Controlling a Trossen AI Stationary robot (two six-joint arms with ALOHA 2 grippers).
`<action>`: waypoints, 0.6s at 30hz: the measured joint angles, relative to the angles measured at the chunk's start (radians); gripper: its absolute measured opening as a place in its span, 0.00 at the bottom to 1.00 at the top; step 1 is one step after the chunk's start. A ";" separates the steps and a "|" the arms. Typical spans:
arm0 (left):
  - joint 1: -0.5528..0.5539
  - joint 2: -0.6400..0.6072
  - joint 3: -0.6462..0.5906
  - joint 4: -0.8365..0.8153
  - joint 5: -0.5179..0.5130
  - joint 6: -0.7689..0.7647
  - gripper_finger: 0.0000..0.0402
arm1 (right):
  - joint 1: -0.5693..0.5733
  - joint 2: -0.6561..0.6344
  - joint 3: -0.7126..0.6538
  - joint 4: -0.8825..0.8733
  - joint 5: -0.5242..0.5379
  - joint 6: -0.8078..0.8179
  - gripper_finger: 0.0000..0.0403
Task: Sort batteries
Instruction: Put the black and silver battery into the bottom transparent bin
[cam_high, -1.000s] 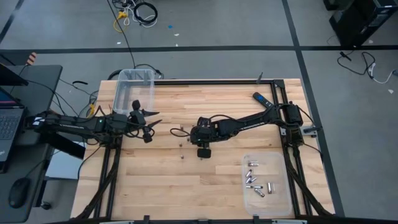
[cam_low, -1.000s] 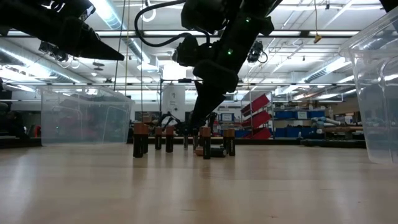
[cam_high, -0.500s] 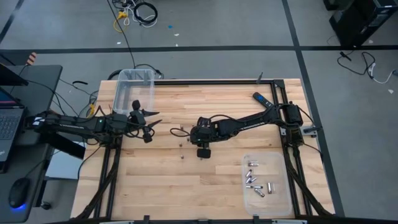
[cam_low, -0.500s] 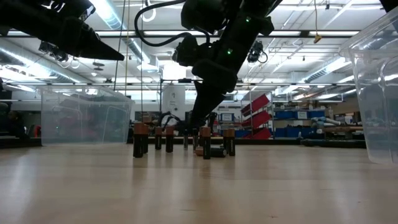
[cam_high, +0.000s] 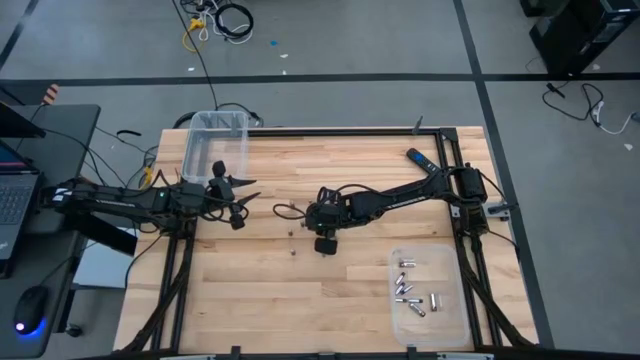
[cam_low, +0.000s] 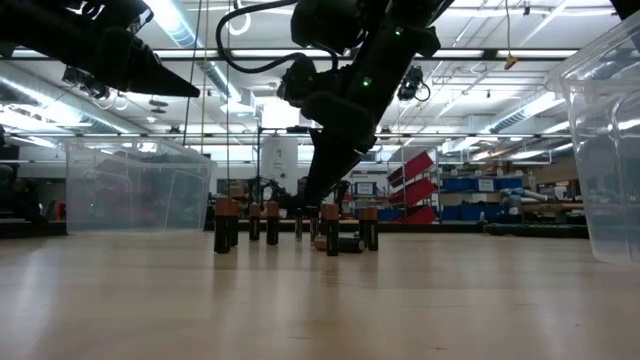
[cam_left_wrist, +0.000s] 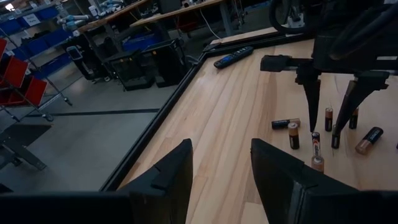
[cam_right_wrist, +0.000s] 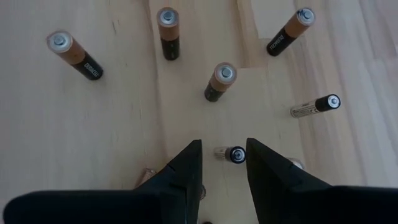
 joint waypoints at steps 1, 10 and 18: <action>0.000 0.000 0.000 0.000 0.000 0.000 0.40 | 0.000 0.000 0.000 0.000 0.005 0.008 0.27; 0.000 0.000 0.000 0.000 0.000 0.000 0.40 | 0.005 0.047 -0.001 0.019 0.006 -0.050 0.27; 0.000 0.000 0.000 -0.002 0.000 0.000 0.40 | 0.006 0.069 -0.001 0.036 0.003 -0.032 0.27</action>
